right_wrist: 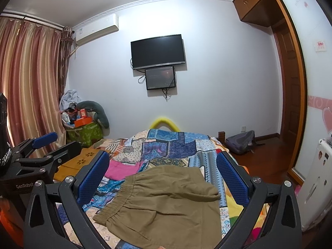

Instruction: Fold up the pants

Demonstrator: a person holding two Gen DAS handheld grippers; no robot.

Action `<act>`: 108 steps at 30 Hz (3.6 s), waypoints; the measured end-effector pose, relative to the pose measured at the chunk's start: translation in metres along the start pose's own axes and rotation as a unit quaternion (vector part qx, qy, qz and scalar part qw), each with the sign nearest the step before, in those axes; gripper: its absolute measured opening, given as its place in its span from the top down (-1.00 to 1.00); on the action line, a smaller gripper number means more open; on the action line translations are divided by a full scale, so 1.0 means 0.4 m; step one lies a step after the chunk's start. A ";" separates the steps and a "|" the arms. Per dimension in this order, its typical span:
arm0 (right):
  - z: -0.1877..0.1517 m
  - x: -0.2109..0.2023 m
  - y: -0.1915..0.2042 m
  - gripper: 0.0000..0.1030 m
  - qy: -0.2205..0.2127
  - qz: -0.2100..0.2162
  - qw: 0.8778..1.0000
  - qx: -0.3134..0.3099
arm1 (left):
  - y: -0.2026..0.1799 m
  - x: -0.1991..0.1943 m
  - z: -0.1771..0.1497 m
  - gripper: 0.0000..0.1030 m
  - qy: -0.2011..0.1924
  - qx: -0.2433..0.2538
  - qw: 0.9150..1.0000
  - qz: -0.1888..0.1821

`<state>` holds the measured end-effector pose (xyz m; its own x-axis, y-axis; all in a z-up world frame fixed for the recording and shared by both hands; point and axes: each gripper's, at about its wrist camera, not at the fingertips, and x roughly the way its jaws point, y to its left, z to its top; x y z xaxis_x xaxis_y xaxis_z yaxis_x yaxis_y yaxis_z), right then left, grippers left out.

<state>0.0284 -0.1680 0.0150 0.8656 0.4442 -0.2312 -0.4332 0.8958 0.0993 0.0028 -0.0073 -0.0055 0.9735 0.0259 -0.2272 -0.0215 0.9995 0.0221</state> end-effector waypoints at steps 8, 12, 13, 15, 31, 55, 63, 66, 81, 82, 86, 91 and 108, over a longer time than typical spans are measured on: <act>0.000 0.002 -0.002 -0.99 0.001 0.000 1.000 0.000 | -0.004 0.007 0.003 -1.00 0.003 -0.001 1.000 -0.002; 0.000 0.002 -0.002 -0.99 0.001 0.000 1.000 0.000 | -0.002 0.008 0.005 -1.00 0.004 -0.001 1.000 -0.002; 0.001 0.002 -0.002 -0.99 0.001 0.000 1.000 0.000 | -0.002 0.008 0.006 -1.00 0.003 -0.002 1.000 -0.001; -0.001 0.001 -0.005 -0.99 0.001 -0.001 1.000 0.002 | -0.001 0.010 0.006 -1.00 0.003 -0.002 1.000 0.002; -0.005 -0.003 -0.012 -0.99 0.005 -0.002 1.000 0.004 | -0.012 0.012 -0.009 -1.00 0.000 0.004 1.000 0.006; -0.059 0.111 -0.089 -0.99 0.053 -0.036 0.998 0.009 | 0.074 0.193 -0.055 -1.00 0.088 -0.018 0.995 0.033; -0.171 0.268 -0.233 -0.99 0.160 -0.084 0.984 0.004 | 0.185 0.440 -0.184 -1.00 0.225 -0.026 0.972 0.063; -0.220 0.323 -0.287 -0.99 0.206 -0.102 0.973 0.005 | 0.224 0.521 -0.248 -1.00 0.275 -0.041 0.958 0.067; -0.415 0.604 -0.426 -0.59 0.327 -0.096 0.939 -0.054 | 0.264 0.729 -0.450 -0.73 0.402 -0.035 0.914 0.031; -0.419 0.622 -0.428 -0.52 0.331 -0.089 0.938 -0.058 | 0.265 0.733 -0.455 -0.73 0.402 -0.039 0.914 0.026; -0.428 0.679 -0.427 -0.26 0.341 -0.057 0.935 -0.077 | 0.266 0.750 -0.465 -0.71 0.402 -0.044 0.914 0.013; -0.454 0.727 -0.430 0.17 0.360 -0.007 0.931 -0.062 | 0.267 0.748 -0.474 -0.71 0.395 -0.033 0.918 0.009; -0.450 0.730 -0.484 0.63 0.385 -0.040 0.922 0.023 | 0.352 0.709 -0.491 -0.69 0.388 0.011 0.918 0.086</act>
<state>0.3197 -0.2143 -0.2458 0.4516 0.2510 -0.8562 -0.3499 0.9326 0.0888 0.2313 0.1441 -0.2582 0.5012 0.1954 -0.8430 -0.1469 0.9793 0.1396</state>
